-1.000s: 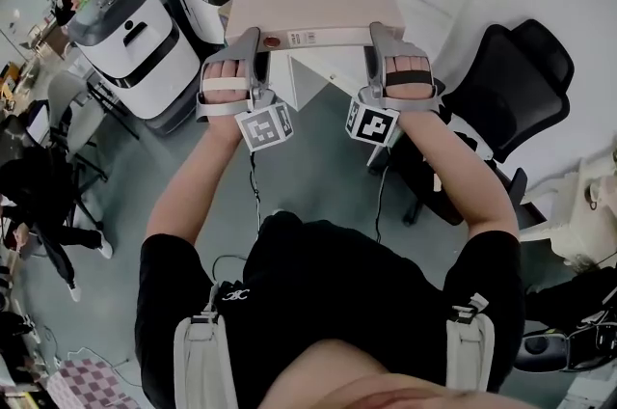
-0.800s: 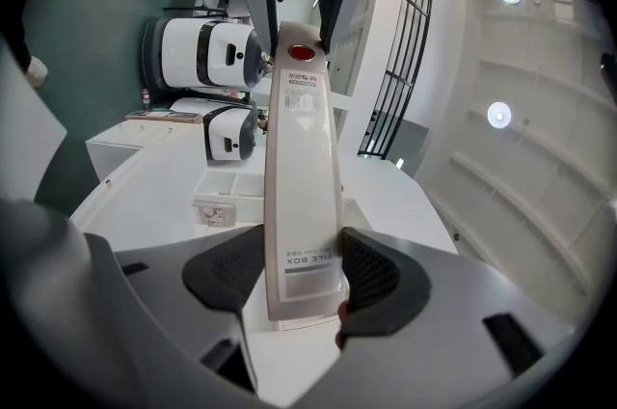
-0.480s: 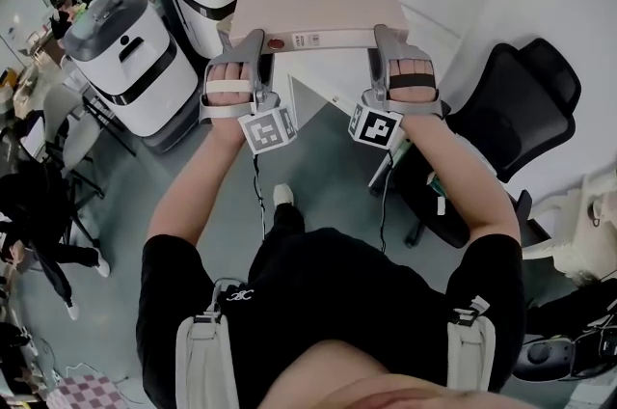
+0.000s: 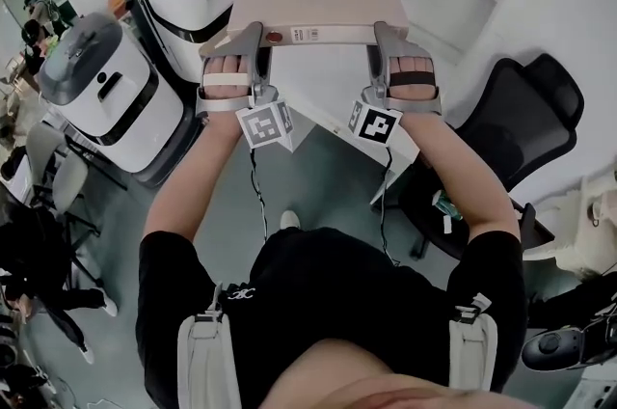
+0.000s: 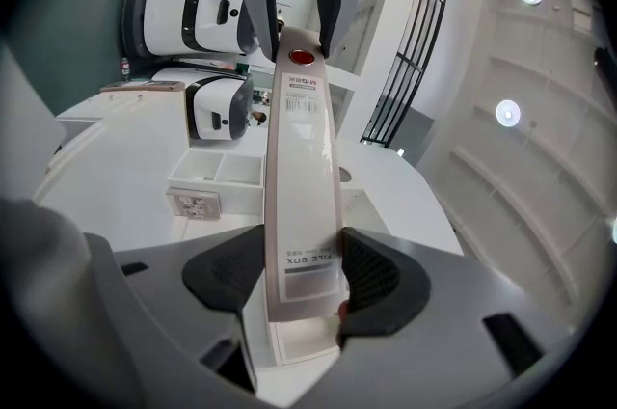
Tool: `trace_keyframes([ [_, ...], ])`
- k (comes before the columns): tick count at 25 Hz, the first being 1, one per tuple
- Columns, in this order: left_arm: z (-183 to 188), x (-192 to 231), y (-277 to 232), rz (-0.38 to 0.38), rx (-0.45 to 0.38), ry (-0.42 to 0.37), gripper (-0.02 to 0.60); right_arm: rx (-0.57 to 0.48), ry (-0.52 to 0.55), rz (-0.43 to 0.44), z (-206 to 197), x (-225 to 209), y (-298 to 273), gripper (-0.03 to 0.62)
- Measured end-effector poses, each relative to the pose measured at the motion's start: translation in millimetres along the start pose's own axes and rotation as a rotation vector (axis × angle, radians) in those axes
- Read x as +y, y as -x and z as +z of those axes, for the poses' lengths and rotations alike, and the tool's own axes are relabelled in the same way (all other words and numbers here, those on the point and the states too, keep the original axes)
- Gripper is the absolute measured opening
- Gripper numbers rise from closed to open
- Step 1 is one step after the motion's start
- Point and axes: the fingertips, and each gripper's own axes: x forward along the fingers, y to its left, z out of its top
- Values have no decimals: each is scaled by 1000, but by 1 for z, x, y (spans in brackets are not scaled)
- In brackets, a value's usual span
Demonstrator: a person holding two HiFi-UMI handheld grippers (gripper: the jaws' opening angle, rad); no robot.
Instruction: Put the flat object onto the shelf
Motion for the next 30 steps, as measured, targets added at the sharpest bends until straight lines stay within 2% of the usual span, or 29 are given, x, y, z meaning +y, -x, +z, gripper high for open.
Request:
trace_keyframes([
  [14,-78,-26,-172,-9,-133,37,267,107,52,15,49,40,-156,249],
  [20,-90,-34,-222,6,-195,63,267,153,85,6,55,48,-197,249],
  [30,-77,-32,-279,37,-247,103,267,191,131,-27,36,41,-241,246],
])
